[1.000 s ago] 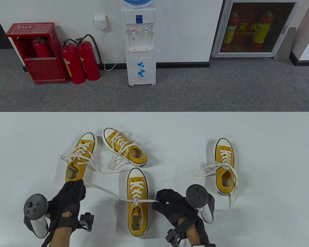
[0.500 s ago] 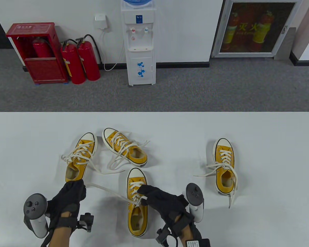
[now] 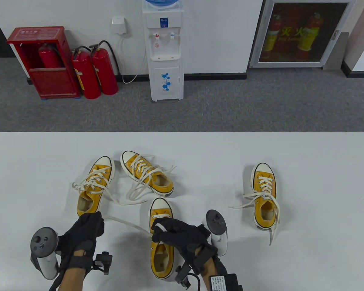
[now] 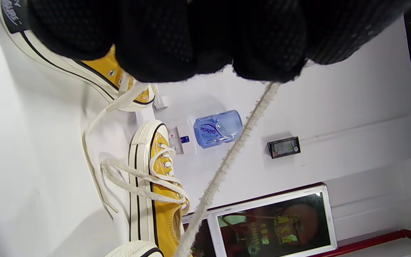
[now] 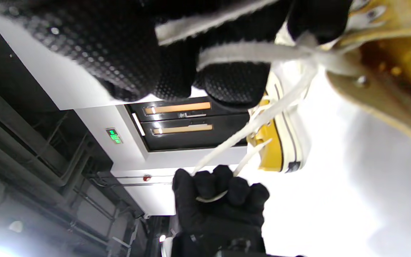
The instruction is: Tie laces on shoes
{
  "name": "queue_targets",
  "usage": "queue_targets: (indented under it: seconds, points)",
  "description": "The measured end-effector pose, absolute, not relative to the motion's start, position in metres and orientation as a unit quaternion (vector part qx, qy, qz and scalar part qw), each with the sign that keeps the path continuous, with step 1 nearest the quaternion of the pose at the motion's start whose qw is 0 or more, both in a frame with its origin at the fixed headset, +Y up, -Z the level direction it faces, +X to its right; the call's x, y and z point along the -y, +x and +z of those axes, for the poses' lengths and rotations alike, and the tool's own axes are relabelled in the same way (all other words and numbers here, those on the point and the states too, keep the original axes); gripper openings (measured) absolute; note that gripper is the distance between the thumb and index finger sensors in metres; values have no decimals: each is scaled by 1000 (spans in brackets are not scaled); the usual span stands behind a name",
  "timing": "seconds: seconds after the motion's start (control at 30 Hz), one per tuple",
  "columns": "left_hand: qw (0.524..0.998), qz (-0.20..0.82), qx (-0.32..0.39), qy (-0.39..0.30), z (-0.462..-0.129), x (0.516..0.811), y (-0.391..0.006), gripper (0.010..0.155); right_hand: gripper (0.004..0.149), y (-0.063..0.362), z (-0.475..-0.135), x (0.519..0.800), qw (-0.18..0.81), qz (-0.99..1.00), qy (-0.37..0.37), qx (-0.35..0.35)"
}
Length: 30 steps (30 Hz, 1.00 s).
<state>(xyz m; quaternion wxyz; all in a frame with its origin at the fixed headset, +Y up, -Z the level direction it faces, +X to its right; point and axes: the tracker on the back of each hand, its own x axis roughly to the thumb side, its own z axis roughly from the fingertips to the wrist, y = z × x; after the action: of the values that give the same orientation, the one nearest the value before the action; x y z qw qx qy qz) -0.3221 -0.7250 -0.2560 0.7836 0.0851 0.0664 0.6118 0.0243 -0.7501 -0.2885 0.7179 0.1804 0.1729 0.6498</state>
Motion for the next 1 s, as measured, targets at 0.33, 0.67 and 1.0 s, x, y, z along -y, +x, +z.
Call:
queue_targets:
  seconds: [0.33,0.67,1.0]
  points:
    - [744,664,-19,78,-254,716,-312,37,47,27,-283,751,661,729,137,-116]
    - [684,722,99,12,-254,697,-279,37,49,25,-279,744,594,791,111,-97]
    - [691,703,161,-43,-252,666,-247,36,51,18,-276,740,562,811,135,-93]
